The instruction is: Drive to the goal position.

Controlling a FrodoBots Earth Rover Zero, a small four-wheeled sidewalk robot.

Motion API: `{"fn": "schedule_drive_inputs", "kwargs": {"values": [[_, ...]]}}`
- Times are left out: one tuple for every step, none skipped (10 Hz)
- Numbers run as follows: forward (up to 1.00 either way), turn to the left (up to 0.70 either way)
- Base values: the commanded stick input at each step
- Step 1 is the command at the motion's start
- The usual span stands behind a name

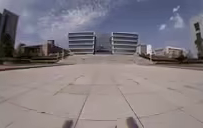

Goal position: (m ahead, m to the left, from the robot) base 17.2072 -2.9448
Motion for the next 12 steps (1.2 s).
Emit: {"fn": "schedule_drive_inputs", "kwargs": {"values": [[0.70, 0.00], [0.70, 0.00], [0.70, 0.00], [0.70, 0.00], [0.70, 0.00], [0.70, 0.00], [0.70, 0.00], [0.70, 0.00], [0.70, 0.00], [0.70, 0.00], [0.70, 0.00], [0.70, 0.00]]}}
